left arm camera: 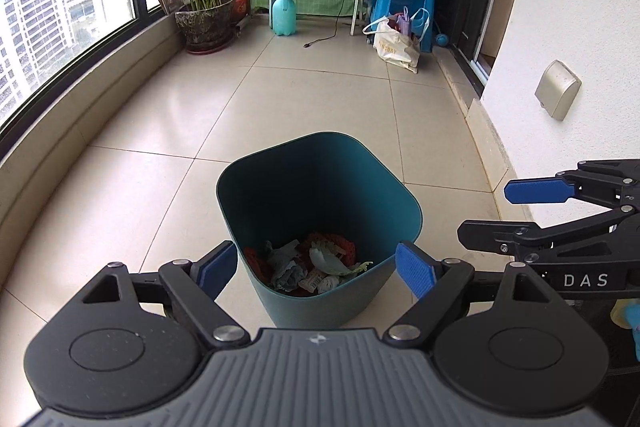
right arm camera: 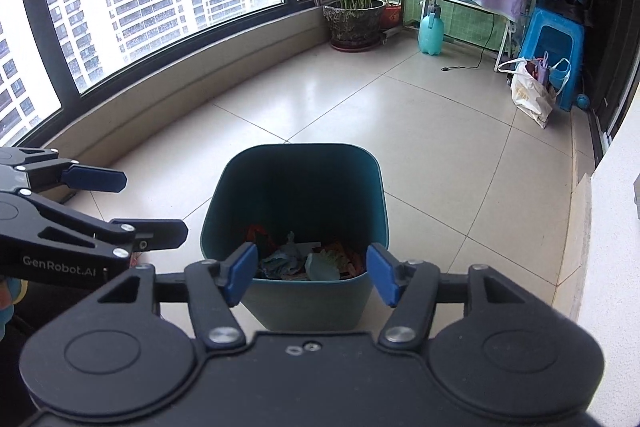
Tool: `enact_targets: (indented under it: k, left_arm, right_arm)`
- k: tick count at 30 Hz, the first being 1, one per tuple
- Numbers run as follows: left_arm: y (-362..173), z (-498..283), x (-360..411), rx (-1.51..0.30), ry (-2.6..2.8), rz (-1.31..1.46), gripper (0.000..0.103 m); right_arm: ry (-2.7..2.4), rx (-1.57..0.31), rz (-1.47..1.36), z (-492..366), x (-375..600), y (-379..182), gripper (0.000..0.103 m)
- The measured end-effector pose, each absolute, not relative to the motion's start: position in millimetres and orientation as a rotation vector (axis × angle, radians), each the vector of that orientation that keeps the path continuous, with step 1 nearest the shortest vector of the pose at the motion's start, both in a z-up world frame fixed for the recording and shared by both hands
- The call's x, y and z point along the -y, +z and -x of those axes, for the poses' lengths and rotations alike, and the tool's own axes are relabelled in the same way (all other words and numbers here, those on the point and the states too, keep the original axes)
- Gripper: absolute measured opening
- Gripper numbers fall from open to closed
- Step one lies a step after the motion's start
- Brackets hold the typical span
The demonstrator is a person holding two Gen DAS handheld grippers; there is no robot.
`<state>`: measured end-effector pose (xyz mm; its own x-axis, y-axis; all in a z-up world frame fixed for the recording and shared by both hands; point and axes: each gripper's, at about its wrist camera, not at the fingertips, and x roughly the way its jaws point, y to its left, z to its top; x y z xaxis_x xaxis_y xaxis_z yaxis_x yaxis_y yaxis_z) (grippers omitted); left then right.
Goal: Collect trash
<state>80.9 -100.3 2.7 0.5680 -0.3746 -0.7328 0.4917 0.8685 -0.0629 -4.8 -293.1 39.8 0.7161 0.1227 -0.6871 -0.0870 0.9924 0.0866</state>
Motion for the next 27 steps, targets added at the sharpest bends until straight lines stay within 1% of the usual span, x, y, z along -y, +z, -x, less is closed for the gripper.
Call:
enact_targets:
  k: [1,2,4,6,8,10,11,17,27]
  left_arm:
    - [2.6,-77.7,97.7,-0.817,-0.512,-0.144,0.09]
    - [2.4,-75.1,95.7,-0.809,-0.508,-0.139,0.092]
    - [2.2,-68.6,89.3,-0.781,-0.493,-0.142,0.094]
    - [-1.1,-66.3,86.4,-0.776,-0.496,-0.135,0.095]
    - [-3.7,-63.5,83.9,-0.767,-0.486,-0.127,0.095]
    - [-7.5,-61.5,82.3,-0.75,-0.474,-0.14,0.099]
    - [-9.3,-59.9,81.5,-0.742,-0.468,-0.145,0.099]
    - [-23.6,-59.7,74.6,-0.743,-0.448,-0.129,0.099]
    - [-26.7,-58.1,67.4,-0.715,-0.442,-0.121,0.099]
  right_arm:
    - [0.117,-0.754,-0.051,8.3,292.1,40.1,0.067]
    - [0.115,-0.742,-0.053,12.0,290.9,40.3,0.071]
    - [0.115,-0.716,-0.054,19.2,289.2,39.9,0.073]
    - [0.125,-0.676,-0.061,26.2,287.0,41.3,0.087]
    - [0.123,-0.634,-0.048,33.3,284.8,41.3,0.09]
    - [0.118,-0.58,-0.031,41.6,281.2,39.6,0.098]
    - [0.115,-0.557,-0.031,44.0,281.2,38.5,0.103]
    - [0.101,-0.5,-0.031,46.2,277.6,34.6,0.103]
    - [0.061,-0.575,-0.099,32.5,276.5,18.9,0.103]
